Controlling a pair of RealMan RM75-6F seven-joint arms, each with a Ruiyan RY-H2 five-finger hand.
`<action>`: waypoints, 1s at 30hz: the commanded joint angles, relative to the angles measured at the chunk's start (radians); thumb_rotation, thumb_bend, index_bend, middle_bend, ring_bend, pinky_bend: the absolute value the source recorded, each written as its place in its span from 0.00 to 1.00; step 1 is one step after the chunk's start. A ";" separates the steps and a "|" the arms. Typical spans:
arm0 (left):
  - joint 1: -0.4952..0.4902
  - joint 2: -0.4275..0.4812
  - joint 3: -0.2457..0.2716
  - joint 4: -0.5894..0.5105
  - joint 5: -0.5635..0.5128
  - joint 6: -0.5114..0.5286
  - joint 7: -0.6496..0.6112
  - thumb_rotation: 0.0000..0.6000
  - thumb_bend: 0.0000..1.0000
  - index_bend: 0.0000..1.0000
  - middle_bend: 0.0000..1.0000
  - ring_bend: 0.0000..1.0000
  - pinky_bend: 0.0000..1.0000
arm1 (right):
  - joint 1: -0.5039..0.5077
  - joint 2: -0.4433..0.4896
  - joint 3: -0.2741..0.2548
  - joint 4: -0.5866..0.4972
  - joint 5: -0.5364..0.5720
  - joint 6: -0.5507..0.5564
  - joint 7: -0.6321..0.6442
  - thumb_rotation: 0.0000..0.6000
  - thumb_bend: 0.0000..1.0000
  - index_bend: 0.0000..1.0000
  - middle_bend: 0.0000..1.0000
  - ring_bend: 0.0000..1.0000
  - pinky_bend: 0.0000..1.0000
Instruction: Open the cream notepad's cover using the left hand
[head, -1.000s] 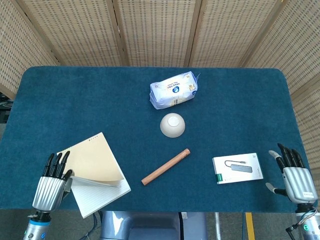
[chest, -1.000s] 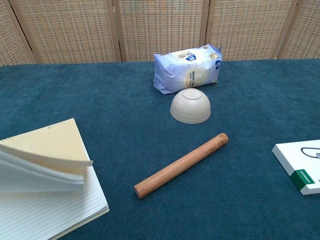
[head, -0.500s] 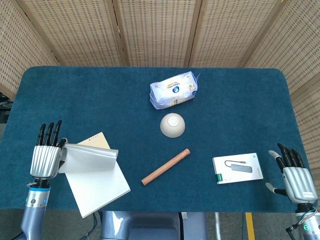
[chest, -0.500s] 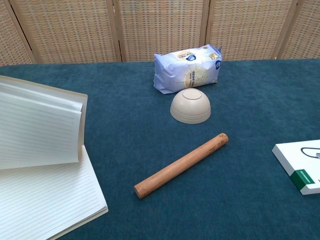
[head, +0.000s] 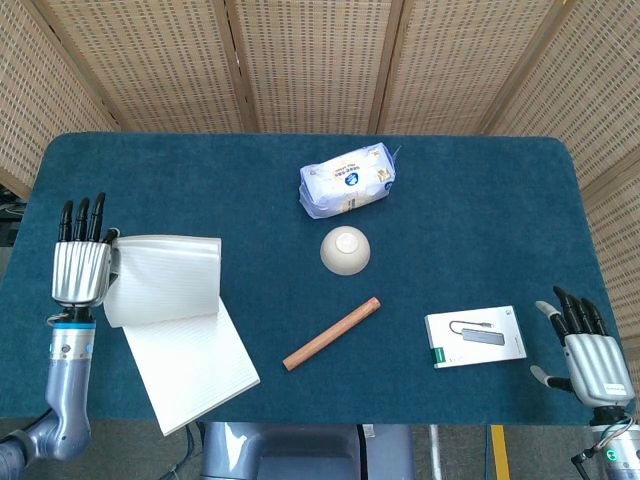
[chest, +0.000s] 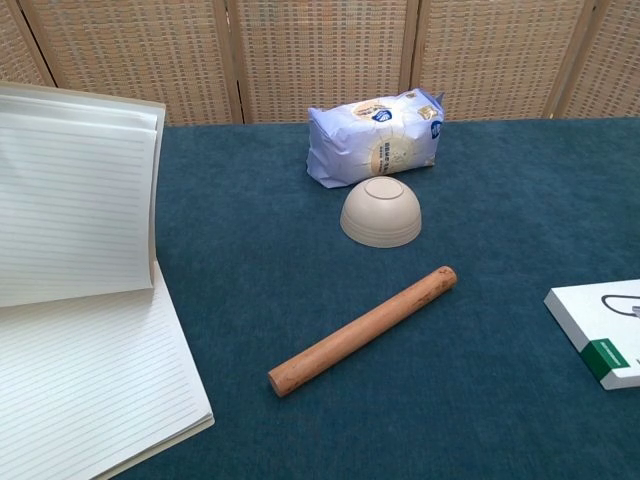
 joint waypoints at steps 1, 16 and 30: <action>-0.044 -0.010 -0.029 0.051 -0.041 -0.027 0.007 1.00 0.52 0.78 0.00 0.00 0.00 | 0.000 0.000 0.001 0.000 0.003 -0.001 0.003 1.00 0.10 0.14 0.00 0.00 0.00; -0.122 -0.022 -0.062 0.187 -0.171 -0.036 0.012 1.00 0.51 0.78 0.00 0.00 0.00 | 0.004 0.001 0.001 0.002 0.003 -0.007 0.005 1.00 0.10 0.14 0.00 0.00 0.00; -0.135 0.011 -0.045 0.246 -0.237 -0.003 0.063 1.00 0.52 0.78 0.00 0.00 0.00 | 0.004 0.002 -0.002 -0.003 0.003 -0.010 0.002 1.00 0.10 0.14 0.00 0.00 0.00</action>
